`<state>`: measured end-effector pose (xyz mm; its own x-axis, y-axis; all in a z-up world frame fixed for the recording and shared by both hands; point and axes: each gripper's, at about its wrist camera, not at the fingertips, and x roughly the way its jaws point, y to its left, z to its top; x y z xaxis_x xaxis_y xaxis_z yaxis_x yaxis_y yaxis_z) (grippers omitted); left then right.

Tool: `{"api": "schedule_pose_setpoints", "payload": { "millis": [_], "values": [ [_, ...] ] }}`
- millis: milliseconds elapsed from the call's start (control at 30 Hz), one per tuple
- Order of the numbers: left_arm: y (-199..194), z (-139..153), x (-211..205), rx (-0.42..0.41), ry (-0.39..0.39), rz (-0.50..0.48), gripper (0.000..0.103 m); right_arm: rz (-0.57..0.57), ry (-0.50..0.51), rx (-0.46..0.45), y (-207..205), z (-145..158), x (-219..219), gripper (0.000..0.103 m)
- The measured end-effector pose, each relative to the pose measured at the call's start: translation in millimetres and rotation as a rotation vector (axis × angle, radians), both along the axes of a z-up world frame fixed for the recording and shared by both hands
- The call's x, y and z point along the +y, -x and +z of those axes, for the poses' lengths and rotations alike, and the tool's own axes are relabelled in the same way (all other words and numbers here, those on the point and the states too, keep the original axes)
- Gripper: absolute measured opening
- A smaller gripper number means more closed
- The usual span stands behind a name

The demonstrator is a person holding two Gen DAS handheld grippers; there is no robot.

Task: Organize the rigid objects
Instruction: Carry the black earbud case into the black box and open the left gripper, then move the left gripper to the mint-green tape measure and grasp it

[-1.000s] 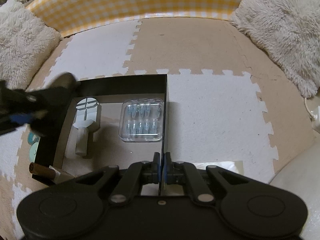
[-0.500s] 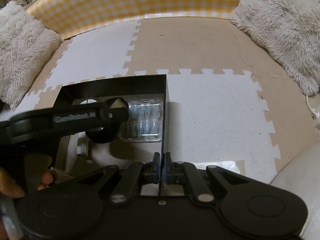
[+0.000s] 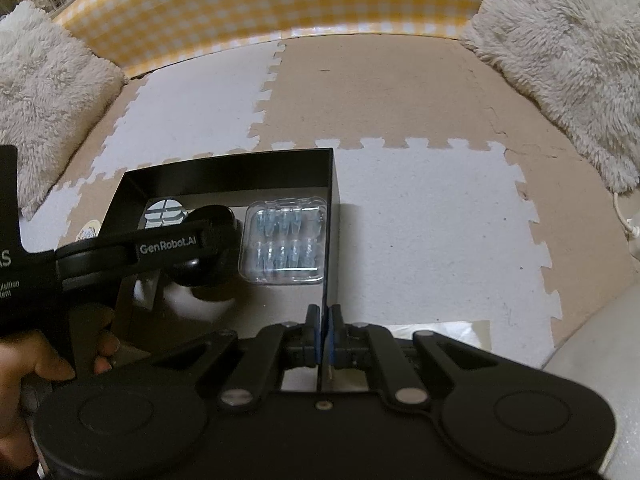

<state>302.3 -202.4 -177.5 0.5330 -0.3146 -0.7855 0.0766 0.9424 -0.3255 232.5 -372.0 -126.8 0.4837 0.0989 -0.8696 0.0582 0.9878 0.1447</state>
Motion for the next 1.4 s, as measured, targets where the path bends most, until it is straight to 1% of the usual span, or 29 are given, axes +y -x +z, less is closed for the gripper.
{"api": "schedule_pose_setpoints", "payload": {
  "millis": [33, 67, 200, 367, 467, 867, 1167, 1400],
  "values": [
    [-0.8, 0.4, 0.4, 0.006, 0.012, -0.004, 0.060, 0.001, 0.001, 0.000, -0.1, 0.0, -0.2, 0.004],
    [-0.7, 1.6, 0.7, 0.009, 0.027, -0.010, 0.065, 0.002, 0.001, 0.000, 0.1, -0.1, -0.1, 0.004],
    [4.1, 10.7, -2.6, -0.009, 0.024, -0.038, 0.075, 0.001, 0.000, 0.001, 0.3, -0.6, -1.1, 0.004],
    [10.1, 21.0, -2.4, -0.019, 0.022, -0.069, 0.080, 0.000, -0.005, 0.001, 0.3, -0.5, -1.0, 0.004],
    [15.0, 29.0, -0.3, -0.026, 0.020, -0.084, 0.084, -0.001, -0.006, 0.001, 0.0, -0.7, -0.8, 0.004],
    [42.0, 68.2, 12.7, -0.077, 0.007, -0.173, 0.093, -0.006, -0.016, 0.003, 0.3, -0.9, -1.6, 0.005],
    [63.1, 92.3, 28.0, -0.117, -0.012, -0.214, 0.101, -0.006, -0.017, 0.002, 0.5, -1.0, -1.4, 0.005],
    [75.7, 106.5, 43.0, -0.137, -0.019, -0.231, 0.103, -0.003, -0.012, 0.004, 1.8, -0.7, -1.0, 0.005]
  ]
}}
